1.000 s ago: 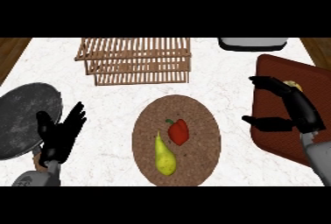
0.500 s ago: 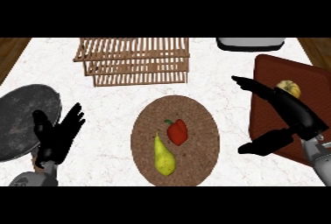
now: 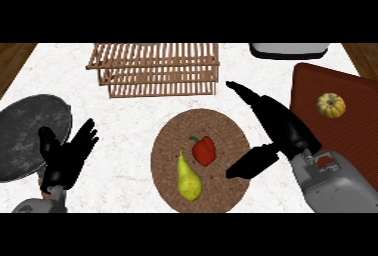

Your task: Pick the bell pepper from the placemat and place it in the tiered shelf

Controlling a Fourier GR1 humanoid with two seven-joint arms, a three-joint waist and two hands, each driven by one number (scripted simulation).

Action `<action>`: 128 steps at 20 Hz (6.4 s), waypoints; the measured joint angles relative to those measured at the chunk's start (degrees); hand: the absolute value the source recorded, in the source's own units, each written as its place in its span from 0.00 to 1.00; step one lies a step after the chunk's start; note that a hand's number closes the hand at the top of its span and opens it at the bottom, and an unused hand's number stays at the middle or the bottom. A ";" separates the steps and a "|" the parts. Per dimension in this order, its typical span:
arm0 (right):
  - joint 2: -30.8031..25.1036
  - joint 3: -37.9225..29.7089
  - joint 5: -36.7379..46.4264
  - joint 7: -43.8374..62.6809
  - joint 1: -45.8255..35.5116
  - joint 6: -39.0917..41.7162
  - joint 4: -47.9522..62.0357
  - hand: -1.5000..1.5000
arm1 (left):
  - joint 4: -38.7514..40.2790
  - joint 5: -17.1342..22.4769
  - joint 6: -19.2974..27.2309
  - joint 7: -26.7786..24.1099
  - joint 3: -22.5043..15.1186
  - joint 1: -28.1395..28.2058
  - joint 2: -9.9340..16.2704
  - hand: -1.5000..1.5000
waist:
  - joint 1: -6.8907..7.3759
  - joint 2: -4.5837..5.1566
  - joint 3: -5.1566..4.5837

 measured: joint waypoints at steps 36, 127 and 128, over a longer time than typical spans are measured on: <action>22.72 6.86 33.14 9.93 1.38 3.10 21.13 0.00 | 1.36 -5.52 -5.06 -0.26 6.25 -0.04 -4.30 0.50 | -0.29 0.07 0.19; 21.10 -7.39 16.84 1.80 -72.81 -19.31 72.73 1.00 | 0.29 -10.74 -8.39 2.61 10.04 -1.90 -8.26 0.50 | 1.30 0.65 -0.02; 21.25 -7.63 17.22 1.09 -73.03 -19.63 74.06 1.00 | 0.30 -10.96 -8.06 3.08 9.84 -2.33 -8.51 0.50 | 1.37 0.70 -0.02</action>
